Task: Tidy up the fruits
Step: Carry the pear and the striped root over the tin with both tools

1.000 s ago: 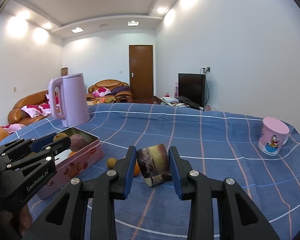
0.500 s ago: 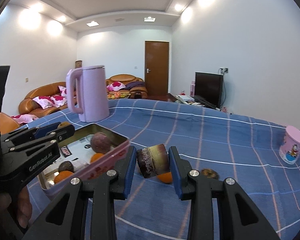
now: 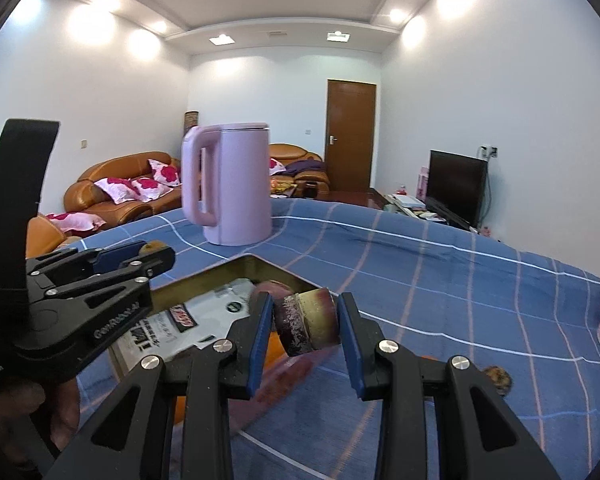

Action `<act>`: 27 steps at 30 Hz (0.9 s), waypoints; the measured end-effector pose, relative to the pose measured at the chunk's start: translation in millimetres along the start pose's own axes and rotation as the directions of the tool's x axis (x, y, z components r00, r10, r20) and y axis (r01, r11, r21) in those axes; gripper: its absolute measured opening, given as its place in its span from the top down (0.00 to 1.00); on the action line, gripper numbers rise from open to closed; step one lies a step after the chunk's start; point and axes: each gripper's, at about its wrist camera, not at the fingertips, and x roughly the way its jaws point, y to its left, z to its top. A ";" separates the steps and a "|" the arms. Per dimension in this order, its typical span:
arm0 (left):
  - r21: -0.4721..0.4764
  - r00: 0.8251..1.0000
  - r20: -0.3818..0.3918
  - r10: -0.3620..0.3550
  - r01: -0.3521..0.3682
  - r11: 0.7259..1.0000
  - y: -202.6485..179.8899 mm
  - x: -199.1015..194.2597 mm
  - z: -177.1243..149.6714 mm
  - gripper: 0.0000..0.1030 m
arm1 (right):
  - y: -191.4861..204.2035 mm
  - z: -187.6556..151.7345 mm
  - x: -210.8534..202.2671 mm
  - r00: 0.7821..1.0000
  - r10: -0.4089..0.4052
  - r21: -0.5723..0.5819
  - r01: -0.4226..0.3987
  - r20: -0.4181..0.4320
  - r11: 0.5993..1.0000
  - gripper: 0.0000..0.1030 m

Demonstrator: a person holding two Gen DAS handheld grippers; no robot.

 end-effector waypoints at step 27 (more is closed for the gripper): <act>0.000 0.993 -0.119 -0.007 0.007 1.000 11.1 26.1 -10.0 0.74 | 28.7 -1.7 40.7 0.988 0.082 -0.027 -0.086 -0.128 0.996 0.66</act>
